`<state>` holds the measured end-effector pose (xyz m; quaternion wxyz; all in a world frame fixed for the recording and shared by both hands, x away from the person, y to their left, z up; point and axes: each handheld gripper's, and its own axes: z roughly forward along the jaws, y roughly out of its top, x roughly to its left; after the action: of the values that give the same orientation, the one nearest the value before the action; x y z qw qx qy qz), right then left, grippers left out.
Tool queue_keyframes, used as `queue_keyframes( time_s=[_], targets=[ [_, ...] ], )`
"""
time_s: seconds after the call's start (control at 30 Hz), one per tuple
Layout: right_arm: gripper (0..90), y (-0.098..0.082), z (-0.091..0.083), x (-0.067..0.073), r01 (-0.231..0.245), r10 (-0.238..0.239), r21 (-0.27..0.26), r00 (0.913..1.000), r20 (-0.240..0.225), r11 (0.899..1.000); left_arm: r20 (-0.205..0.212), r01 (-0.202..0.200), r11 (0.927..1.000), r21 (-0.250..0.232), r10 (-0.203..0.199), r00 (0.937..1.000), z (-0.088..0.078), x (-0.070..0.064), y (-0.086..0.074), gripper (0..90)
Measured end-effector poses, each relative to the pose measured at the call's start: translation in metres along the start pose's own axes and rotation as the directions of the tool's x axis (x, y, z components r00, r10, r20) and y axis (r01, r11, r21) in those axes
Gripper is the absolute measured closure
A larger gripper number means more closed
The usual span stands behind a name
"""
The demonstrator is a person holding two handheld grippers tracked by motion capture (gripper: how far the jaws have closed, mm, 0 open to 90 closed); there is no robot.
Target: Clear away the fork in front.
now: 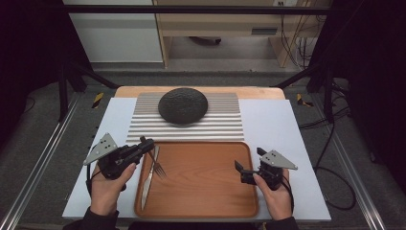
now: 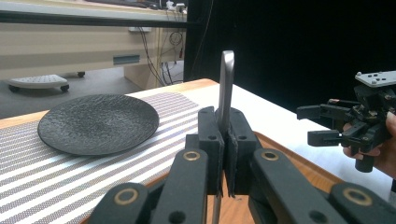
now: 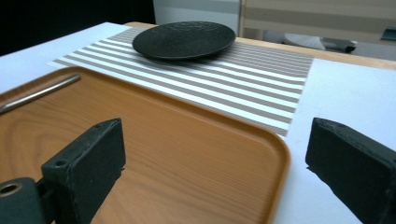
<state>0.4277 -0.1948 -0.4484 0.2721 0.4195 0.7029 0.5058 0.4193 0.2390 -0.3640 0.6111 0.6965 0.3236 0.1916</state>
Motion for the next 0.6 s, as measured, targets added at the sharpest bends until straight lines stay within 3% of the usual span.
queue_keyframes(
  time_s=[0.43, 0.6],
  targets=[
    [5.2, -0.005, -0.009, -0.013, -0.006, 0.005, 0.005, 0.9995, 0.031, 1.0, -0.004, 0.012, 0.9997, 0.019, -0.012, 0.9999, -0.01, -0.005, -0.01, 86.8],
    [4.7, -0.007, -0.01, -0.013, 0.021, -0.021, 0.005, 0.9984, 0.053, 1.0, 0.0, 0.008, 0.9996, 0.027, -0.008, 1.0, -0.01, -0.007, -0.01, 86.8]
  ],
)
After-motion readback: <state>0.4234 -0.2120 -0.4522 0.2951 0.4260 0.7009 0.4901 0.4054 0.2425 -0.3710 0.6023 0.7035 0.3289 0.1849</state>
